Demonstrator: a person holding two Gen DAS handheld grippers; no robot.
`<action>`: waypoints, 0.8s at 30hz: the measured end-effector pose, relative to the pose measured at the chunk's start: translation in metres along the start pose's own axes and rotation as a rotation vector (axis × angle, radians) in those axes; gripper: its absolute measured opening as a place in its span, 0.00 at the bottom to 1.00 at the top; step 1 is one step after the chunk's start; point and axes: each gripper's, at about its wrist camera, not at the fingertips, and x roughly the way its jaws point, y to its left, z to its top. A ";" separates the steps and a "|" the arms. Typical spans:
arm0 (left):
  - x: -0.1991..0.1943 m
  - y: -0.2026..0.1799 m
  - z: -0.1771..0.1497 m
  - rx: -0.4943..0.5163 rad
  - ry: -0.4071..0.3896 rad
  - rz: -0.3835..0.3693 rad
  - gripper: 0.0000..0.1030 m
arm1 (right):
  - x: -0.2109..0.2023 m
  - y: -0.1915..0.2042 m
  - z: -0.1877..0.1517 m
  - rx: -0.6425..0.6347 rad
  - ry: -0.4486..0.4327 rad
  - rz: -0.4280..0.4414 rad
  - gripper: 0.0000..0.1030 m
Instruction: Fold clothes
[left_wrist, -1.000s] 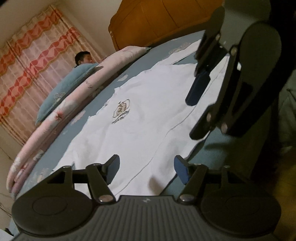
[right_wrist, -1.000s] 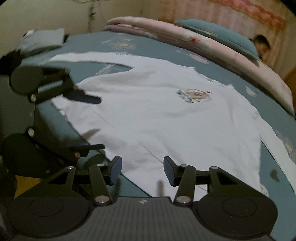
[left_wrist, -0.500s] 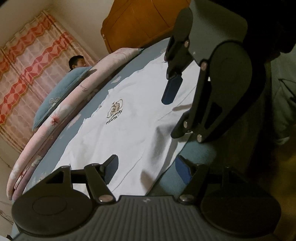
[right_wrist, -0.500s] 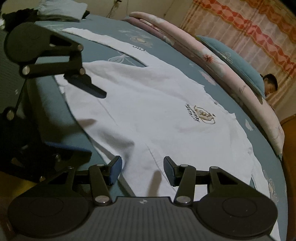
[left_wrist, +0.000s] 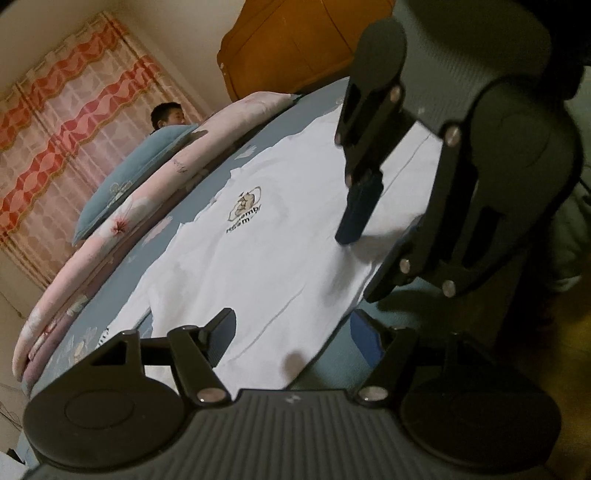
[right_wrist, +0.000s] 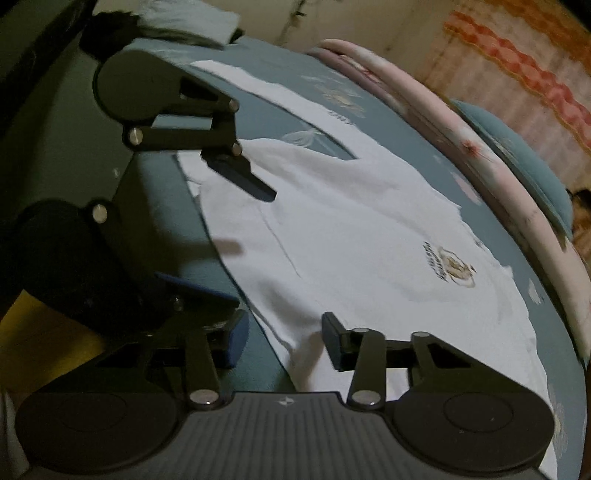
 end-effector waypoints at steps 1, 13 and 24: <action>-0.001 0.001 -0.001 -0.006 -0.001 -0.004 0.68 | 0.004 0.000 0.001 -0.017 0.008 0.013 0.40; -0.001 0.005 -0.006 -0.018 -0.020 -0.030 0.74 | 0.014 -0.033 0.003 0.013 0.044 0.263 0.03; 0.030 0.004 0.015 0.067 -0.038 0.002 0.76 | -0.007 -0.036 0.015 0.037 0.001 0.196 0.02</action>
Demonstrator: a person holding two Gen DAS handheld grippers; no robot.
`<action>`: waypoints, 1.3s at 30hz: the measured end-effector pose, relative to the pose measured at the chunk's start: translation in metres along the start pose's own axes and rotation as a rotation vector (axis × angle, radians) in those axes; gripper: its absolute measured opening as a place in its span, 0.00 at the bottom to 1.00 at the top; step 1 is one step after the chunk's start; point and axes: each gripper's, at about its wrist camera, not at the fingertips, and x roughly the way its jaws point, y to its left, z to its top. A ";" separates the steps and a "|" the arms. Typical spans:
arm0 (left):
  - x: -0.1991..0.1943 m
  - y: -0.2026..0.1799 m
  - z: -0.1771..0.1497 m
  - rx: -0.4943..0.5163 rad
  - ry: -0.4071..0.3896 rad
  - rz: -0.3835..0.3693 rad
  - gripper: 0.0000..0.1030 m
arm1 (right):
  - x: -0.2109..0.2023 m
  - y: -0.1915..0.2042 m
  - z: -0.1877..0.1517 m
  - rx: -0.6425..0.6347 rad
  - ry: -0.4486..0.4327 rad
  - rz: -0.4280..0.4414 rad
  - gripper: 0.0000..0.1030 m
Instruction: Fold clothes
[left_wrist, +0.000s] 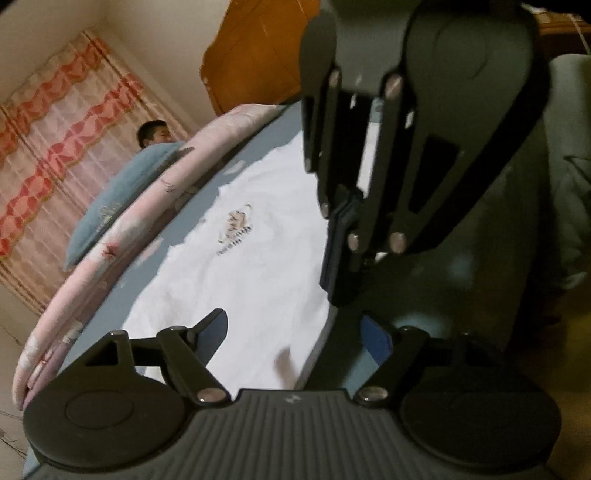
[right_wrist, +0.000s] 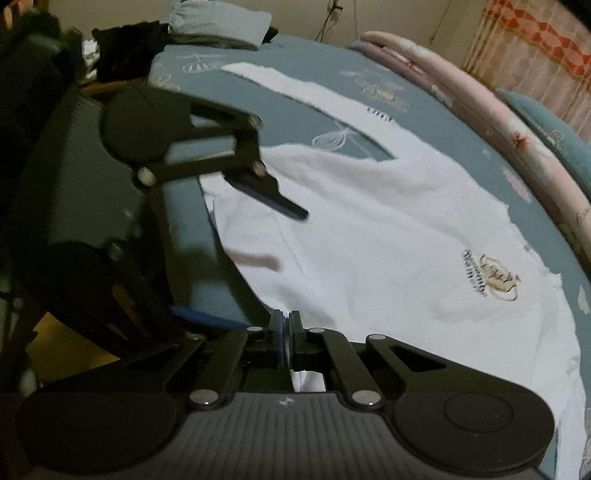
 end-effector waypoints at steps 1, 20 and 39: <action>0.004 0.001 0.001 -0.005 0.003 0.019 0.76 | -0.002 -0.001 0.000 0.003 -0.006 -0.005 0.03; 0.005 0.013 0.001 -0.075 0.051 -0.024 0.04 | 0.014 0.030 -0.035 -0.142 0.076 -0.439 0.04; -0.047 0.047 -0.003 -0.191 0.078 -0.251 0.16 | -0.051 0.014 -0.046 0.130 0.016 -0.222 0.28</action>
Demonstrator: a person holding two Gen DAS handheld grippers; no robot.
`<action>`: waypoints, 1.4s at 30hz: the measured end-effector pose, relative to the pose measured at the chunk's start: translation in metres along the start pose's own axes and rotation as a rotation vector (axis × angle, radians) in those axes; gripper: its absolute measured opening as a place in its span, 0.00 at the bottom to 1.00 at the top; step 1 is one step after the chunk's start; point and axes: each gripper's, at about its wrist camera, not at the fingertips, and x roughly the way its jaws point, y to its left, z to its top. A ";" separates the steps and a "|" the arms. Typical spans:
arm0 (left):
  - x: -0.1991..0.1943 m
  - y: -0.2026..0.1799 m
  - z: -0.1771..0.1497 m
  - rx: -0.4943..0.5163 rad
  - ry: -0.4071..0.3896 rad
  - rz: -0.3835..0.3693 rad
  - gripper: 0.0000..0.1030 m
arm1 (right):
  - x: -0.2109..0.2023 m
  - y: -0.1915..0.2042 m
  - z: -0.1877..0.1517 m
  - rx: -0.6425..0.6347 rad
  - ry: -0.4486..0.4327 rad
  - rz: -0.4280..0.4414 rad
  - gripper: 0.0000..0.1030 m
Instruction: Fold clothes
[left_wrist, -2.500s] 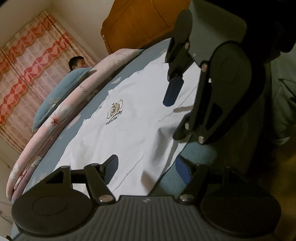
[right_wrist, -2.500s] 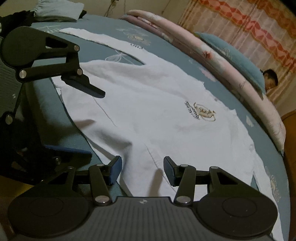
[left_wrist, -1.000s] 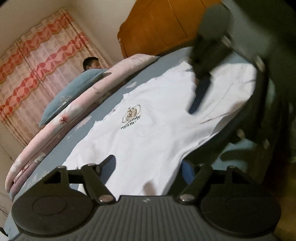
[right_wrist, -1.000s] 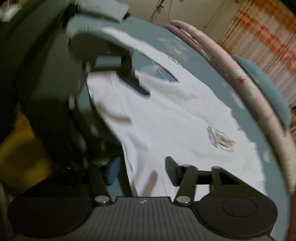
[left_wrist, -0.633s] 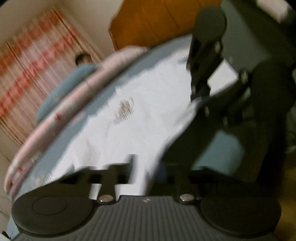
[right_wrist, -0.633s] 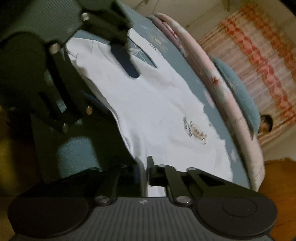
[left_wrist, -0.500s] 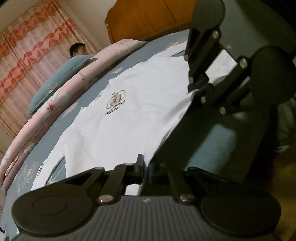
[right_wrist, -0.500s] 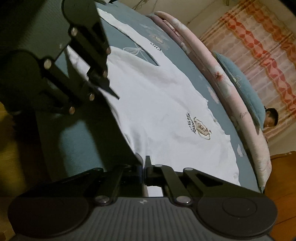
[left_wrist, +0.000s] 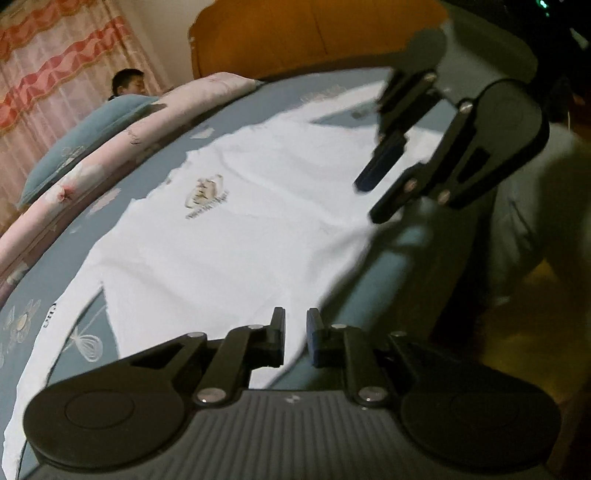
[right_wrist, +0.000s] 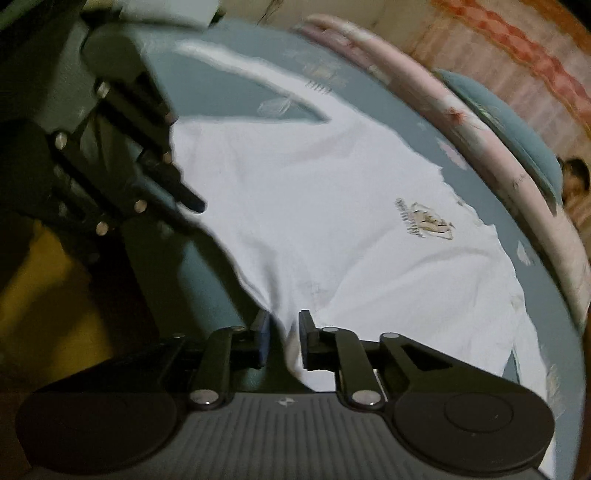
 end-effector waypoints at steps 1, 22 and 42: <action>-0.003 0.011 0.004 -0.036 -0.017 -0.005 0.18 | -0.008 -0.009 -0.001 0.046 -0.019 0.003 0.32; 0.136 0.292 -0.028 -1.066 0.035 0.129 0.49 | 0.099 -0.306 -0.112 1.069 -0.125 -0.069 0.51; 0.177 0.325 -0.077 -1.534 -0.109 -0.151 0.64 | 0.119 -0.307 -0.107 1.130 -0.246 0.034 0.53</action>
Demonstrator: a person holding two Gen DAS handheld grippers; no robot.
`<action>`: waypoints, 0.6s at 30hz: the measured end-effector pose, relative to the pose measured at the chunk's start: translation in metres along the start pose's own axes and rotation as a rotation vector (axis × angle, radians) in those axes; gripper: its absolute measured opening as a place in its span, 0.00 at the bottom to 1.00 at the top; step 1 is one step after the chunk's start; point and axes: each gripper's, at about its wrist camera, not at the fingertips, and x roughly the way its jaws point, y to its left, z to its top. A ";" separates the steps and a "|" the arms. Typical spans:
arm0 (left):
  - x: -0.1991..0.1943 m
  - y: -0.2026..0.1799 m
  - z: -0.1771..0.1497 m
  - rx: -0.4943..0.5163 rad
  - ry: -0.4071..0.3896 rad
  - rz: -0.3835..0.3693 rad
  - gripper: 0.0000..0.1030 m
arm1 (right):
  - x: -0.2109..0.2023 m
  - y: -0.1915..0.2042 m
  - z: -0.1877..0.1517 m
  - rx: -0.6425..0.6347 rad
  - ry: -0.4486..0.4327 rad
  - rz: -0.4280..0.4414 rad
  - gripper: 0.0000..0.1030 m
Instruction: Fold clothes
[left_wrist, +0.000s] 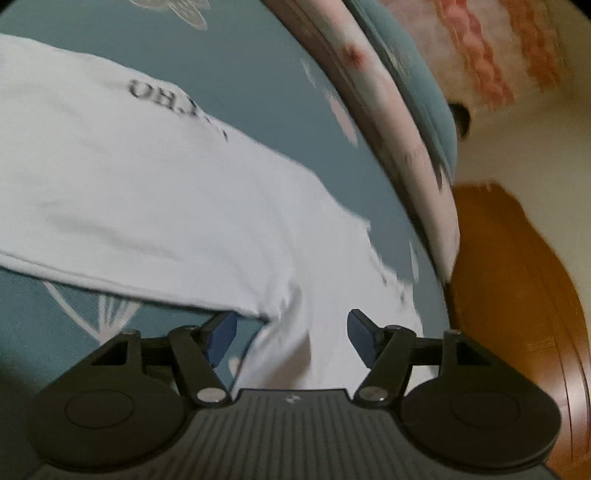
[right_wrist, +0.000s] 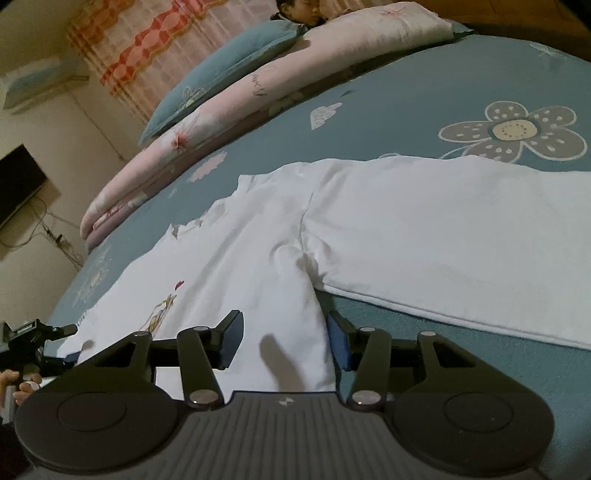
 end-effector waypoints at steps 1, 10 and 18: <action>0.000 -0.004 -0.003 0.037 -0.036 0.034 0.62 | 0.000 0.003 -0.001 -0.017 -0.002 -0.010 0.53; -0.007 -0.019 -0.021 0.204 -0.214 0.279 0.03 | 0.007 0.009 -0.002 -0.072 -0.012 -0.111 0.08; -0.011 -0.029 -0.013 0.230 -0.145 0.298 0.07 | 0.001 0.011 0.002 -0.094 -0.007 -0.176 0.10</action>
